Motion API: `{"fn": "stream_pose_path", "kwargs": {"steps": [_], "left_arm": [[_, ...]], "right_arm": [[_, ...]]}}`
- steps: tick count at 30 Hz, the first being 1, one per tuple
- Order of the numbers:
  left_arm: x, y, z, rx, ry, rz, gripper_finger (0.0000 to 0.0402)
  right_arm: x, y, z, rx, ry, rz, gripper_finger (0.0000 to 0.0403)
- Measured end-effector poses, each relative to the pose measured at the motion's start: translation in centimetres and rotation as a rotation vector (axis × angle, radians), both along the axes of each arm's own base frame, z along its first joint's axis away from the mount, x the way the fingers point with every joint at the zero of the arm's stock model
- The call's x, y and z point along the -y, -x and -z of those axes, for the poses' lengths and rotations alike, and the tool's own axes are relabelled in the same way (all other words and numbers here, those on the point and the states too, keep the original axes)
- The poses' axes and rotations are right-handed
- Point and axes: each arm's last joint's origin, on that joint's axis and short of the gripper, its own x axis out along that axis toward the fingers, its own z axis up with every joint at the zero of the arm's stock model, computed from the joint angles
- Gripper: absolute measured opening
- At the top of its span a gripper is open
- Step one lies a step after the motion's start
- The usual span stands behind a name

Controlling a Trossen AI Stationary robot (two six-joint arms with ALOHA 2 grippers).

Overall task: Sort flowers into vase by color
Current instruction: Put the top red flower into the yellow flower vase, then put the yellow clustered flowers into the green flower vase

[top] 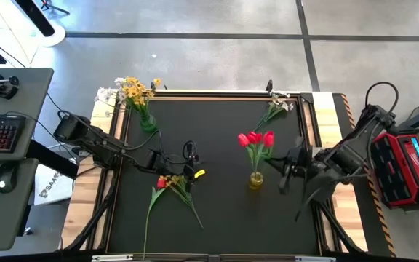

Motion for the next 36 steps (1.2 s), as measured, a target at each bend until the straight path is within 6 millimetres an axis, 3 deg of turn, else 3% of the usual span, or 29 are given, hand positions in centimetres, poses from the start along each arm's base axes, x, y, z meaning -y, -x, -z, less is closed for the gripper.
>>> {"fn": "stream_pose_path", "kwargs": {"steps": [22,26,30,36], "left_arm": [[0.0,0.0,0.0,0.005,0.014,-0.005,0.0122],[0.0,0.0,-0.1,0.011,0.019,-0.006,0.0122],[0.0,0.0,-0.1,0.012,0.027,-0.009,0.0122],[0.0,0.0,0.0,-0.002,0.021,-0.014,0.0122]], "right_arm": [[-0.1,-0.2,6.4,-0.033,-0.017,0.073,0.0005],[0.2,-0.4,6.7,-0.049,-0.041,0.076,0.0044],[0.6,-0.8,6.5,-0.073,-0.028,0.069,0.0113],[0.7,-1.1,4.1,-0.098,-0.058,0.016,0.0205]]}}
